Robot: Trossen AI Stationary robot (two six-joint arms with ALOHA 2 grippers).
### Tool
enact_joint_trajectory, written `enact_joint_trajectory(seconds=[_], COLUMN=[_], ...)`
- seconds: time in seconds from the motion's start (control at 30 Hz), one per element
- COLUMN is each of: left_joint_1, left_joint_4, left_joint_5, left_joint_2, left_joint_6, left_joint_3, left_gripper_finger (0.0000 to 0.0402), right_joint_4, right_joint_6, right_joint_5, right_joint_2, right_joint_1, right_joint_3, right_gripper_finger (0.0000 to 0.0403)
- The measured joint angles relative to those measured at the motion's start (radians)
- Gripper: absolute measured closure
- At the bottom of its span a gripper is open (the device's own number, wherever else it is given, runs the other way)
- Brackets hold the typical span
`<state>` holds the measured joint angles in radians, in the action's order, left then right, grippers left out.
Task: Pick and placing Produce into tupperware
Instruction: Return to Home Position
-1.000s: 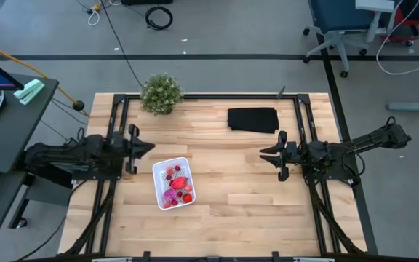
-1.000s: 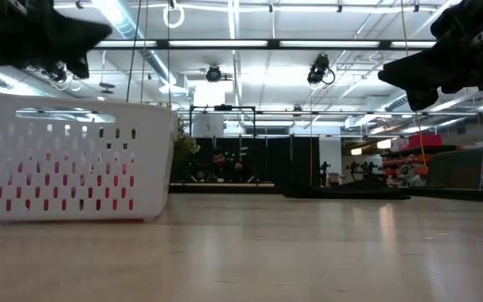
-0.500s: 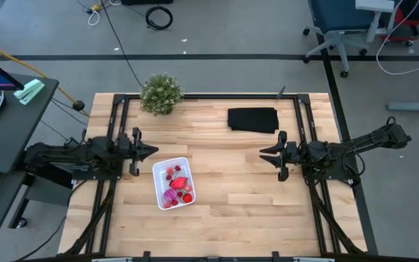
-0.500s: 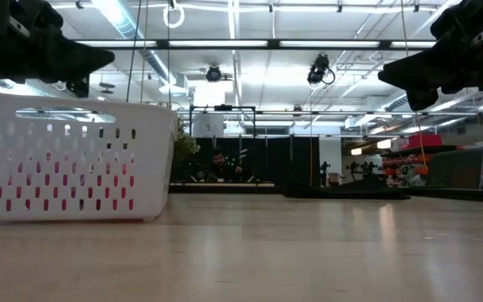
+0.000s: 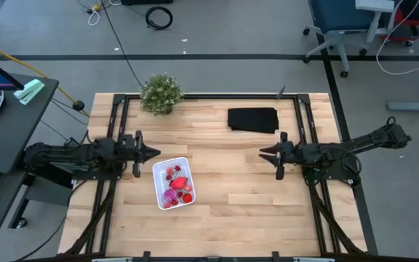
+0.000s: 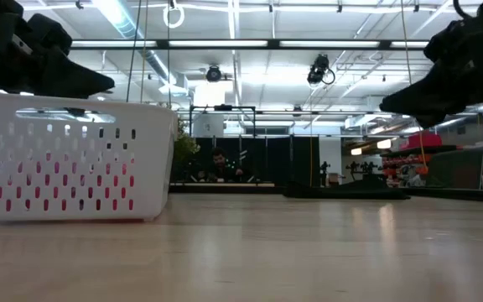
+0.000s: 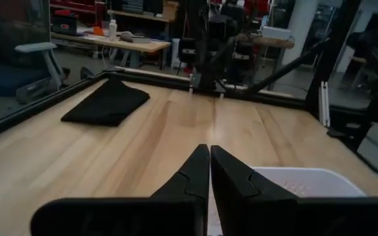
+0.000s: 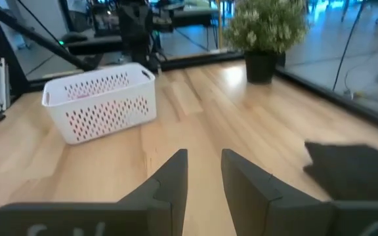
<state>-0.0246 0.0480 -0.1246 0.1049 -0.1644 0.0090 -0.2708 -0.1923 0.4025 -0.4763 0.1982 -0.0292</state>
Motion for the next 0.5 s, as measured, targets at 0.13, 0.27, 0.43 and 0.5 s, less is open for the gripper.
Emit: enact_joint_trajectory(seconds=[0.13,0.27,0.43,0.5], left_joint_1=[0.0,0.0,0.0,0.0], left_joint_4=[-0.004,-0.003,-0.004,-0.002], left_joint_5=[0.0,-0.002,-0.002,-0.002], left_joint_2=[0.001,0.0,0.0,0.0], left_joint_6=[-0.007,0.062,0.143,0.145], left_joint_3=[0.0,0.0,0.0,0.0], left_gripper_finger=[0.0378,0.0384,0.0389,0.0386], right_joint_4=[0.086,0.167,0.249,0.25], right_joint_6=[-0.084,-0.158,-0.185,-0.195], right_joint_5=[0.014,0.027,0.026,0.026], right_joint_2=[0.0,0.0,-0.001,-0.002], right_joint_1=[0.0,0.0,0.0,0.0], right_joint_3=[0.0,0.0,0.0,0.0], right_gripper_finger=[0.0302,0.0302,0.0302,0.0302])
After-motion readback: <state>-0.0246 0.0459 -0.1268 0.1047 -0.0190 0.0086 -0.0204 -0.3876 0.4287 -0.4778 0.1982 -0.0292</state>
